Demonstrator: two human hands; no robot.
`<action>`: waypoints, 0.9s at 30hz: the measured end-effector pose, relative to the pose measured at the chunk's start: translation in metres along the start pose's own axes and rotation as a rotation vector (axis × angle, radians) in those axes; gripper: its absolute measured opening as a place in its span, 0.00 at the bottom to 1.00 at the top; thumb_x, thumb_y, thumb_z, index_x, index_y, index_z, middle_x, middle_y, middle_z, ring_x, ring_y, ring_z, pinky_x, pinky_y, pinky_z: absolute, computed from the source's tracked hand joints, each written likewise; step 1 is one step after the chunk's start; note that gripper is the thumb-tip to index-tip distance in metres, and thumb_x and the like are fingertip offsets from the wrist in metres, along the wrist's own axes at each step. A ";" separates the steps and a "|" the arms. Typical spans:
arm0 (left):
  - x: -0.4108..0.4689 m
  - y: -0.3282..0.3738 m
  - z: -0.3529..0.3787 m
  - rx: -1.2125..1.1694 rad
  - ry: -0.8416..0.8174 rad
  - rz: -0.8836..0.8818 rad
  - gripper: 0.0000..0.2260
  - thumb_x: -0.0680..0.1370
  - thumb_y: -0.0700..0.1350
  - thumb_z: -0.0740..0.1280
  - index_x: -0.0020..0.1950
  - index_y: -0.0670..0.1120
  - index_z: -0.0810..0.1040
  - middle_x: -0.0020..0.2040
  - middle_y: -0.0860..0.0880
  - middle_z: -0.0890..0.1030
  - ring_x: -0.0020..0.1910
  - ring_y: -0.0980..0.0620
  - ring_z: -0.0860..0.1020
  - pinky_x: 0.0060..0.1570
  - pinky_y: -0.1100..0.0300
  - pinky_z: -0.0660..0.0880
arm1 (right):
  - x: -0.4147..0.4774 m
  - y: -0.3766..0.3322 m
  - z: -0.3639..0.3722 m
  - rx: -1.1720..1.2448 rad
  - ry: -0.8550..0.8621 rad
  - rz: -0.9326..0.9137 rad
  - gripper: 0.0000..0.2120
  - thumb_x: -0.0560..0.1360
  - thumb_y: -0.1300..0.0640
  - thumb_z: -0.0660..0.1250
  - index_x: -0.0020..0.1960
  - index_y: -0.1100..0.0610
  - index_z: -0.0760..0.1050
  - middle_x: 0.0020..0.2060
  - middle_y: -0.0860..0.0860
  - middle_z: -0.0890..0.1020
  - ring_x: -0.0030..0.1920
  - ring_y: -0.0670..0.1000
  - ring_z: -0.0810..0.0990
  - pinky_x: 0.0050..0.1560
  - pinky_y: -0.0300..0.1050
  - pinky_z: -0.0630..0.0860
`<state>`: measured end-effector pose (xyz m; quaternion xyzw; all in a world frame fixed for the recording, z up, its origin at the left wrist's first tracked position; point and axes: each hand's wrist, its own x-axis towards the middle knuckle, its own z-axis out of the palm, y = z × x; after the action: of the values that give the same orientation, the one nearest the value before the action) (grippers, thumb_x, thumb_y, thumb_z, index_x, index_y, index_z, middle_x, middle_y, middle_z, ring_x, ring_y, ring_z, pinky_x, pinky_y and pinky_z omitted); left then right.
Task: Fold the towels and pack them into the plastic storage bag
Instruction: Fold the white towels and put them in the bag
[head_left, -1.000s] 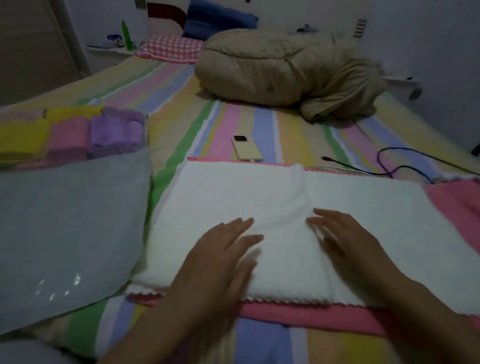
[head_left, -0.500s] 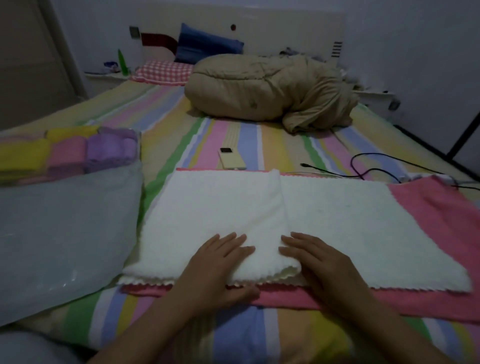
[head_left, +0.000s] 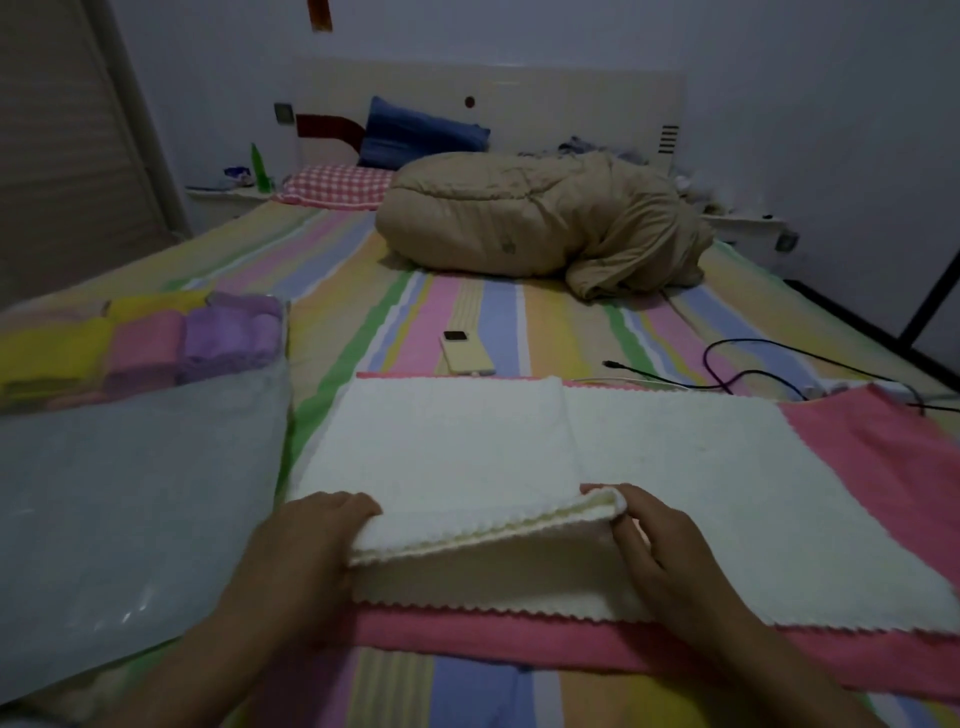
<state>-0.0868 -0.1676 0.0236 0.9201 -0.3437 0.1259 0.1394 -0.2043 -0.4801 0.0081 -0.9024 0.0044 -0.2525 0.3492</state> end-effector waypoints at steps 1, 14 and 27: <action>0.000 -0.012 -0.007 -0.008 -0.004 -0.043 0.19 0.57 0.46 0.63 0.47 0.56 0.75 0.37 0.54 0.82 0.35 0.47 0.82 0.30 0.59 0.74 | 0.003 -0.001 0.000 0.021 0.022 -0.001 0.18 0.79 0.47 0.52 0.52 0.53 0.78 0.43 0.44 0.82 0.44 0.43 0.80 0.42 0.40 0.75; 0.066 -0.040 -0.028 -0.917 0.276 -0.514 0.10 0.74 0.36 0.69 0.43 0.52 0.81 0.31 0.63 0.82 0.34 0.67 0.79 0.34 0.75 0.74 | 0.068 -0.022 -0.002 0.240 0.318 0.188 0.14 0.81 0.47 0.52 0.50 0.50 0.75 0.39 0.53 0.79 0.40 0.50 0.75 0.37 0.49 0.70; 0.189 -0.091 0.038 -0.370 0.068 -0.585 0.16 0.79 0.49 0.63 0.59 0.37 0.76 0.59 0.38 0.79 0.59 0.39 0.76 0.53 0.55 0.68 | 0.171 0.050 0.039 -0.185 0.082 0.577 0.15 0.83 0.53 0.52 0.57 0.61 0.74 0.51 0.58 0.80 0.53 0.59 0.77 0.48 0.48 0.68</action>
<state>0.1180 -0.2276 0.0347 0.9341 -0.0777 0.0469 0.3453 -0.0288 -0.5254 0.0291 -0.8811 0.2974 -0.1776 0.3221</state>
